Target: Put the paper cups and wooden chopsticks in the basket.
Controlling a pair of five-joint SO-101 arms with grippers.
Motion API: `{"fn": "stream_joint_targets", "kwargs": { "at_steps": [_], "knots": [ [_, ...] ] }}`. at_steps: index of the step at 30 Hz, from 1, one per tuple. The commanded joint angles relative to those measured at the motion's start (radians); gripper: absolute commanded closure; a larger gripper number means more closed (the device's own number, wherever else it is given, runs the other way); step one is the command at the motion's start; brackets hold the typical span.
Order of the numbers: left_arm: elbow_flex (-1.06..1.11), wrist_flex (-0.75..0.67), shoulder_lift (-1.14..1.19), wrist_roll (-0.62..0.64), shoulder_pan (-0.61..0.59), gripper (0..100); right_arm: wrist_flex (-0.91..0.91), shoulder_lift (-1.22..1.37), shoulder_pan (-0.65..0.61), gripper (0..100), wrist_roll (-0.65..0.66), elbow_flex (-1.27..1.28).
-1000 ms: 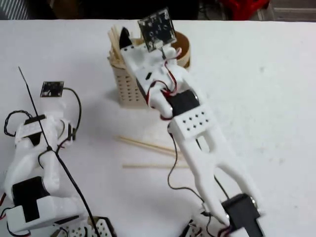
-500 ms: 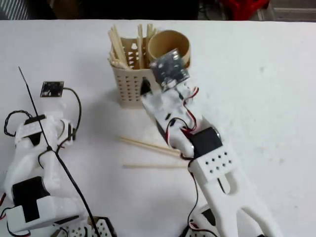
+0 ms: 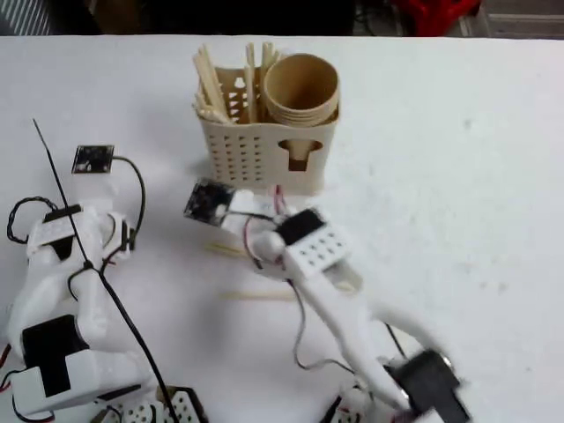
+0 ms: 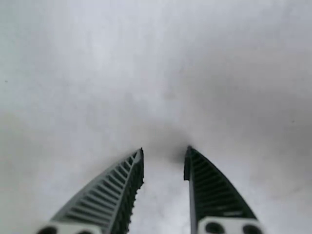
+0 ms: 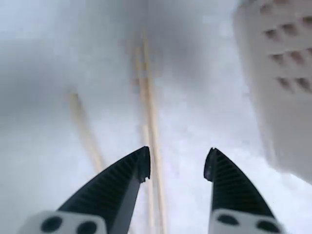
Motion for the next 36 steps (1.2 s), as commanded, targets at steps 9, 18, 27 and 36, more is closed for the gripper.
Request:
{"fn": "stream_joint_targets", "kwargs": {
  "at_steps": [9,18,27,36],
  "knots": [
    [-0.008,-0.015,0.004,-0.009,0.012,85,-0.056,0.403,0.022,80.8,0.020,-0.226],
    [-0.008,-0.015,0.004,-0.011,0.012,85,-0.051,0.475,0.050,98.9,0.011,-0.265],
    [-0.009,-0.015,0.004,-0.011,0.012,85,0.030,0.306,0.051,98.2,-0.078,-0.256],
    [-0.009,-0.015,0.004,-0.011,0.012,85,0.035,-0.154,0.051,98.2,-0.198,-0.112]
  ]
}}
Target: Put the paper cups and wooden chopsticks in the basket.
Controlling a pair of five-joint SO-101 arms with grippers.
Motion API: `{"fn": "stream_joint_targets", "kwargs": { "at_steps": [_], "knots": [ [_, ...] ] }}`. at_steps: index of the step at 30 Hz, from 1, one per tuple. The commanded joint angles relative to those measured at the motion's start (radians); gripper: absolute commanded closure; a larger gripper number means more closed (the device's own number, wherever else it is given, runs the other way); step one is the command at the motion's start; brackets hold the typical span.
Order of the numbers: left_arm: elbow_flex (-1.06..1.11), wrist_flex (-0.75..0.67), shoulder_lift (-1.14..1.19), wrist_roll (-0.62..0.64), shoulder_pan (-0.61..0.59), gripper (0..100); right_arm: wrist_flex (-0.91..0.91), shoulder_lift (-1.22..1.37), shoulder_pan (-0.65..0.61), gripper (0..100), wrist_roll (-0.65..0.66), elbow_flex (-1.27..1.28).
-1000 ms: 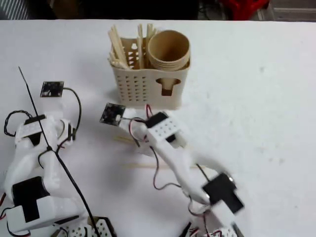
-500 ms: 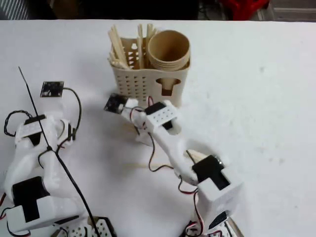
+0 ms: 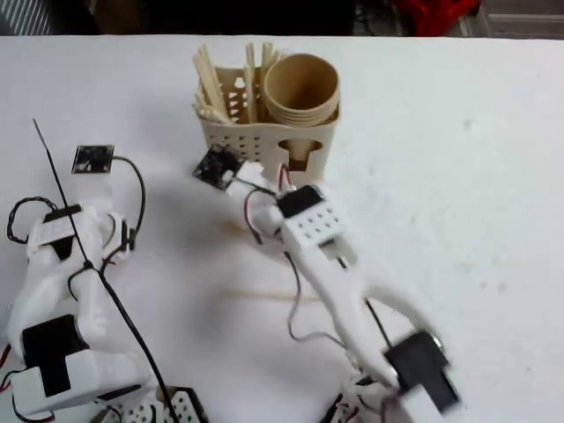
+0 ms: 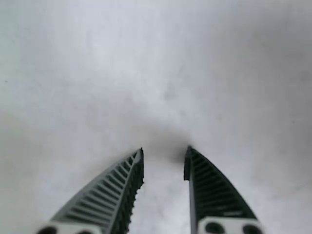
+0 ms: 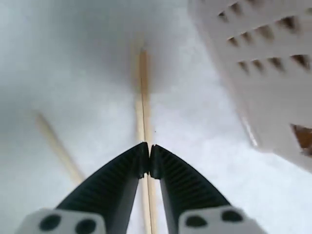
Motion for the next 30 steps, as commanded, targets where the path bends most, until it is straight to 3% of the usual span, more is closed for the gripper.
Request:
{"fn": "stream_joint_targets", "kwargs": {
  "at_steps": [1,4,9,16,30],
  "knots": [
    [-0.009,-0.015,0.004,-0.011,0.012,85,0.012,-0.223,0.001,98.1,-0.040,0.018],
    [-0.008,-0.015,0.004,-0.011,0.012,85,0.018,-0.268,0.008,95.9,-0.002,0.028],
    [-0.008,-0.015,0.004,-0.011,0.012,85,0.002,-0.122,-0.010,81.2,0.097,0.069],
    [-0.008,-0.015,0.004,-0.011,0.012,85,-0.179,0.163,0.035,82.2,0.120,0.063],
    [-0.005,-0.015,0.001,-0.011,0.012,85,-0.180,0.312,0.015,82.1,0.123,0.043]
  ]
}}
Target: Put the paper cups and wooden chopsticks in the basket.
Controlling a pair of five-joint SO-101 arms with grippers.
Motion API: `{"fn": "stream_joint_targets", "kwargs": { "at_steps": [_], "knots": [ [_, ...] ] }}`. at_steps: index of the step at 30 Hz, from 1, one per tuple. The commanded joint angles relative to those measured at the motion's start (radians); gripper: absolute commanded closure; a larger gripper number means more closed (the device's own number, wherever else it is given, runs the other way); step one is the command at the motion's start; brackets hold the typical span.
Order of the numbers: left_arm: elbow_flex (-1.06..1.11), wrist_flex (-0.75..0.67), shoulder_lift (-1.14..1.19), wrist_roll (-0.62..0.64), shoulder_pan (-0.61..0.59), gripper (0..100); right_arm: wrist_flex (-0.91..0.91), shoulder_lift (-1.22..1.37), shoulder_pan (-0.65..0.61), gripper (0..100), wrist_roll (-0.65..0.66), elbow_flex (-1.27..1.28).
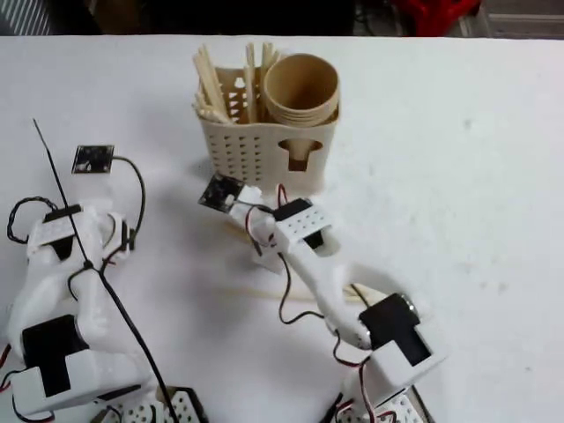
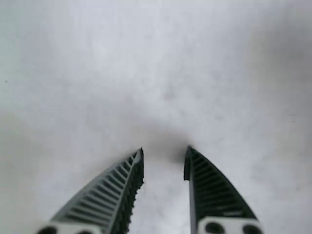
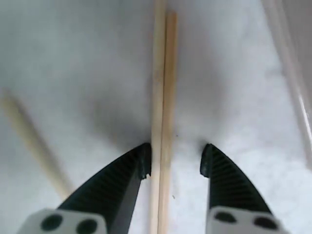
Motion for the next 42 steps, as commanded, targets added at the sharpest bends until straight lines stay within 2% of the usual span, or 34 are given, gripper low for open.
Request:
{"fn": "stream_joint_targets", "kwargs": {
  "at_steps": [1,7,10,11,12,19,28,32,38,42],
  "knots": [
    [-0.005,-0.015,-0.001,-0.011,0.012,85,-0.005,0.013,0.001,82.1,0.009,-0.034],
    [-0.003,-0.015,-0.001,-0.011,0.012,85,0.004,0.013,-0.004,83.9,0.009,-0.035],
    [-0.003,-0.015,-0.001,-0.011,0.012,85,0.019,0.013,-0.022,98.1,0.009,-0.035],
    [-0.003,-0.015,-0.001,-0.011,0.012,85,0.030,0.012,-0.030,99.1,0.009,-0.031],
    [-0.005,-0.015,-0.001,-0.011,0.012,85,0.041,0.002,-0.035,96.7,0.009,-0.023],
    [-0.008,-0.015,0.002,-0.011,0.012,85,0.133,-0.185,-0.087,98.1,0.002,0.040],
    [-0.006,-0.015,0.002,-0.011,0.012,85,0.061,-0.498,-0.105,98.1,-0.014,0.227],
    [-0.003,-0.015,-0.001,-0.011,0.012,85,0.002,-0.443,-0.101,96.7,-0.026,0.233],
    [-0.003,-0.015,-0.001,-0.011,0.012,85,-0.007,-0.257,-0.058,82.8,-0.025,0.150],
    [-0.003,-0.015,-0.001,-0.011,0.012,85,-0.008,-0.160,-0.056,82.9,-0.025,0.101]
  ]
}}
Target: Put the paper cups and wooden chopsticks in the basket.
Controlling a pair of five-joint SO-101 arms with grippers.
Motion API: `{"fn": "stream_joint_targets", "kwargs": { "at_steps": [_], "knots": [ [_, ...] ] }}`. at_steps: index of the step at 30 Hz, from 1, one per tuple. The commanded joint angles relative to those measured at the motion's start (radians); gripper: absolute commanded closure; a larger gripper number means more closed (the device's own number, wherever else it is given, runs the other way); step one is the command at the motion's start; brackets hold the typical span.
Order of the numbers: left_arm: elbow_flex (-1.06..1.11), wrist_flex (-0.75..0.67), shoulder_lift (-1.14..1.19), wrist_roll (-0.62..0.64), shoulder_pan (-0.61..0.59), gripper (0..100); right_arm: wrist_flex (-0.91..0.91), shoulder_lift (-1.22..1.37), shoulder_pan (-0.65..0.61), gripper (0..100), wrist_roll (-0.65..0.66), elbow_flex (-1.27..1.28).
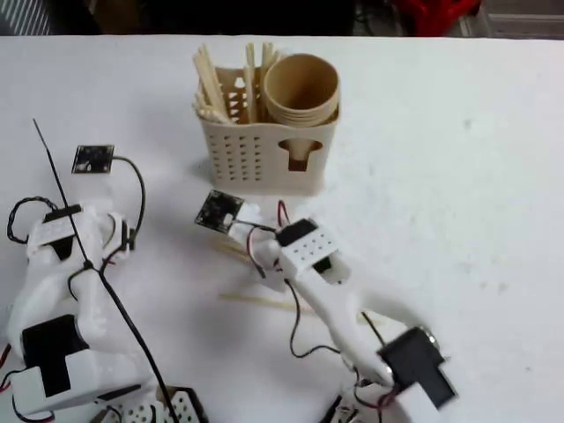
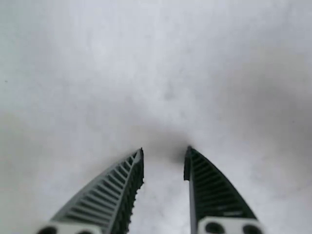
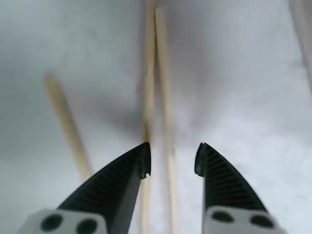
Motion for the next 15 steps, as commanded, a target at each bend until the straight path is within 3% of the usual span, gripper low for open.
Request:
{"fn": "stream_joint_targets", "kwargs": {
  "at_steps": [1,9,13,15],
  "knots": [
    [-0.003,-0.015,-0.001,-0.011,0.012,85,-0.015,0.054,0.013,82.9,-0.008,-0.072],
    [-0.003,-0.015,-0.001,-0.011,0.012,85,-0.007,0.162,0.015,83.6,-0.008,-0.129],
    [-0.003,-0.015,-0.001,-0.011,0.012,85,-0.007,0.156,0.015,99.3,-0.014,-0.129],
    [-0.003,-0.015,-0.001,-0.011,0.012,85,-0.005,0.154,0.015,96.8,-0.015,-0.129]
  ]
}}
